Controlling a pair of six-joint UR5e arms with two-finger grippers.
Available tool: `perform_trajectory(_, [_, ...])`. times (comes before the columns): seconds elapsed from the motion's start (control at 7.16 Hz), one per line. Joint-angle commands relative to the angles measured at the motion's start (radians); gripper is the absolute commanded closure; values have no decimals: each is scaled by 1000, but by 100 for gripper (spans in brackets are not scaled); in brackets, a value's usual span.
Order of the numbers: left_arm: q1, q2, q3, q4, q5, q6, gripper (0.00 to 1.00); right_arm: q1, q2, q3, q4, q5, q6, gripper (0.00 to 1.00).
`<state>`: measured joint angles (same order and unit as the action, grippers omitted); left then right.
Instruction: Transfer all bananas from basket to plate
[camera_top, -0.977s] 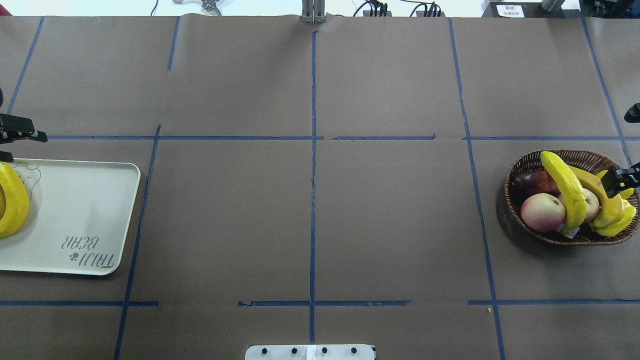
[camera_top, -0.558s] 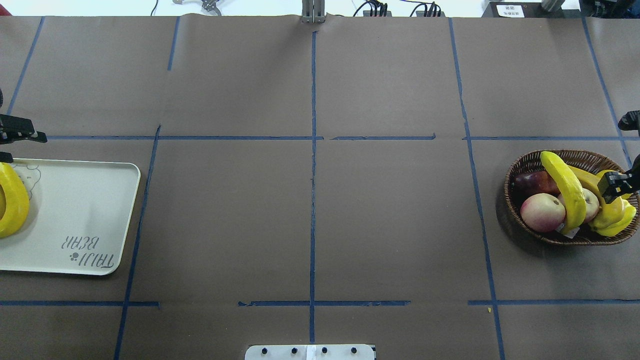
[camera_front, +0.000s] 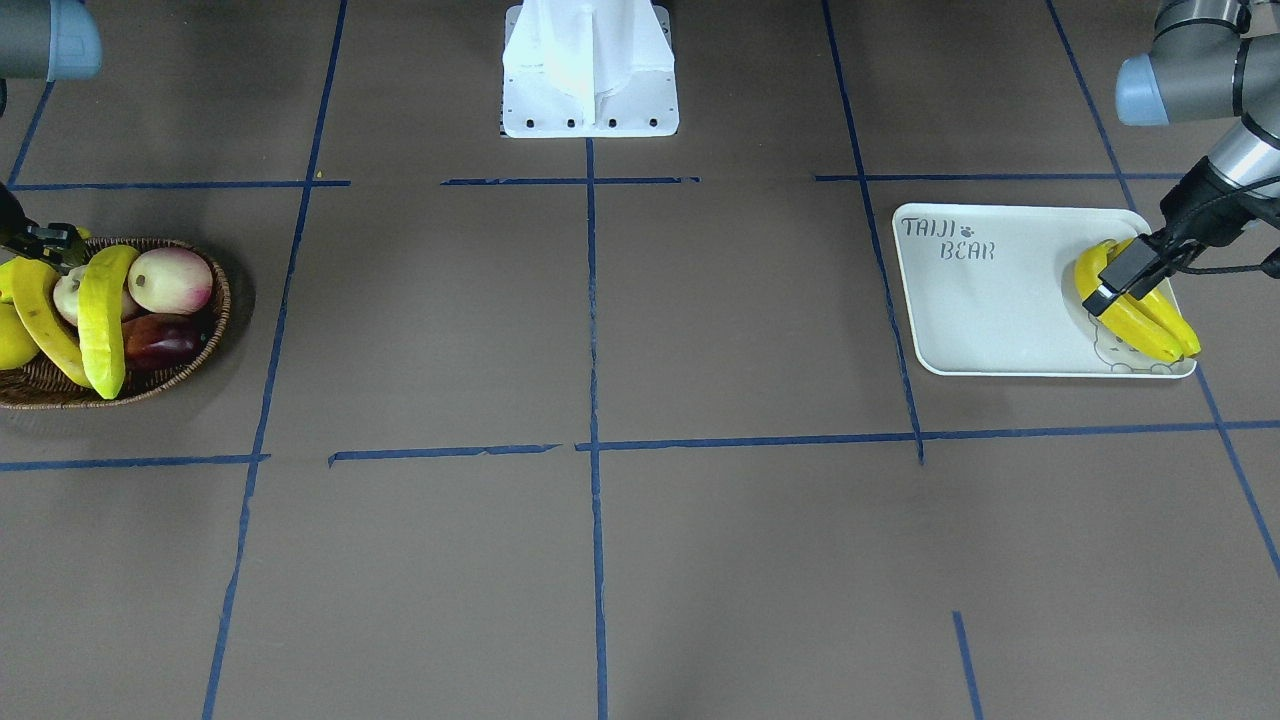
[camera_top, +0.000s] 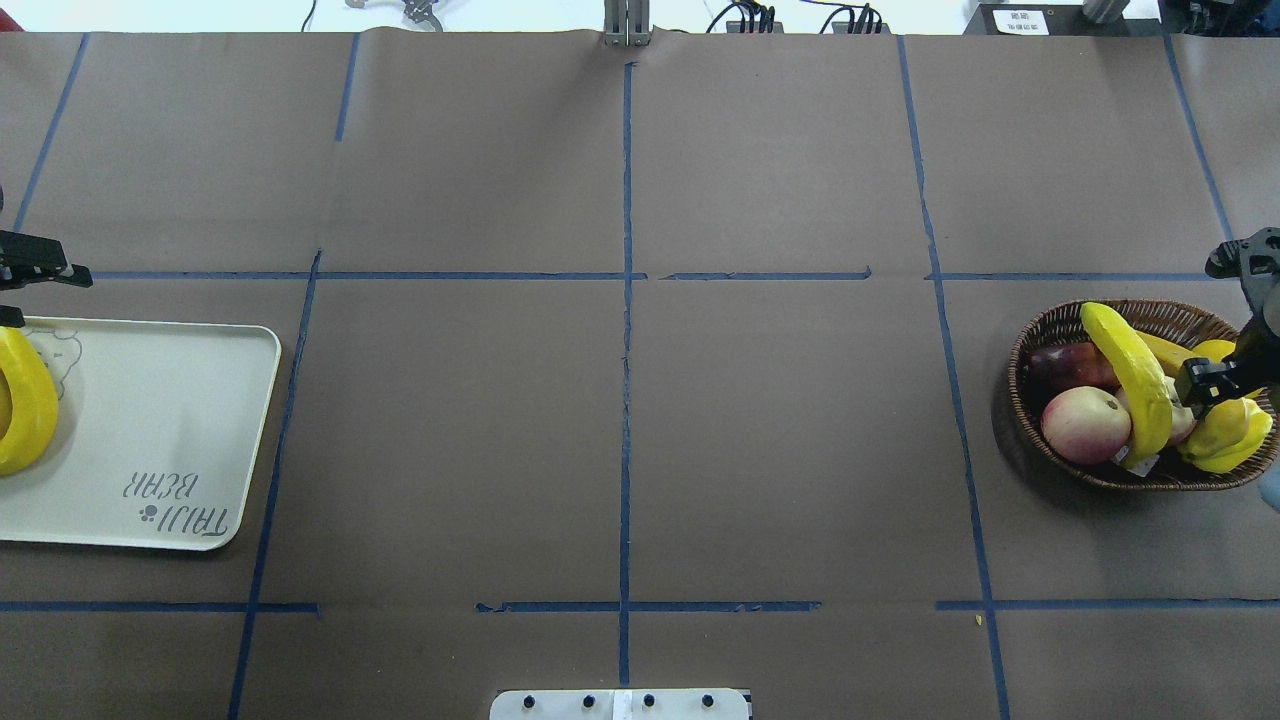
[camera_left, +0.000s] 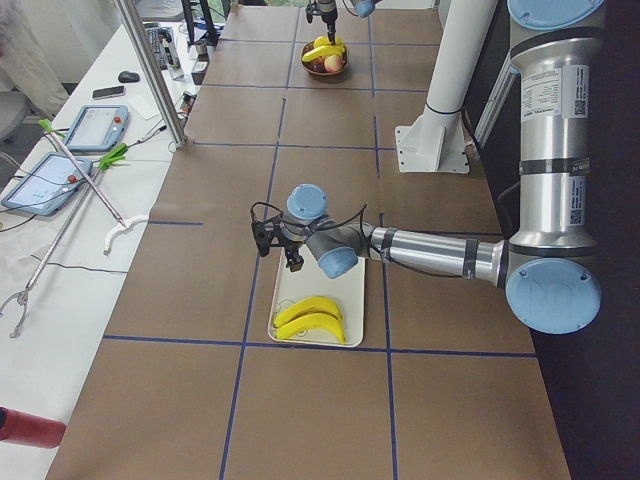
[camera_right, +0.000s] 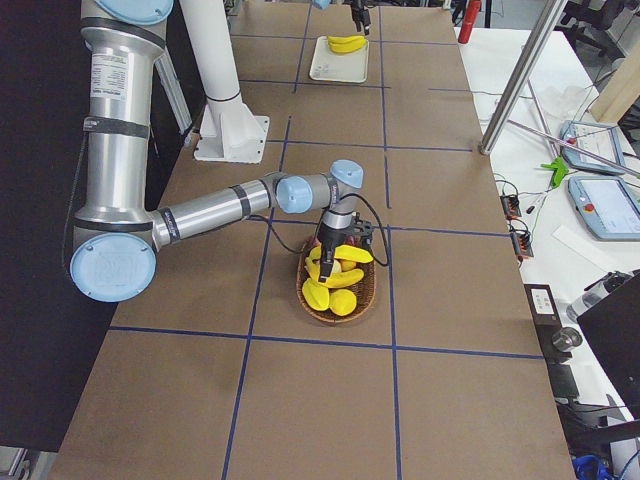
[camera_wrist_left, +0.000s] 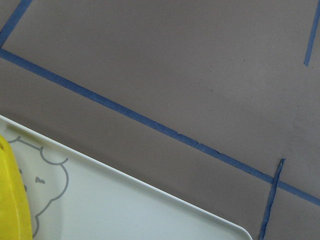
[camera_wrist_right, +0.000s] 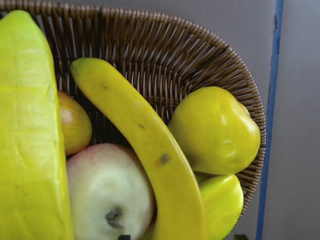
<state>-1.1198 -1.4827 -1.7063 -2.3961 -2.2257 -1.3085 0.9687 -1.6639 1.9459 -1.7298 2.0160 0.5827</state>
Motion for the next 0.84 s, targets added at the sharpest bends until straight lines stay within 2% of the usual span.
perform_trajectory(0.0, [0,1,-3,0,0,-2,0,-18,12,-15,0,-26,0,26])
perform_trajectory(0.56, [2,1,-1,0,0,-3,0,-27,9,-36,0,-77,-11,37])
perform_trajectory(0.7, [3,1,-1,0,0,-3,0,-28,10,-35,1,-77,-15,43])
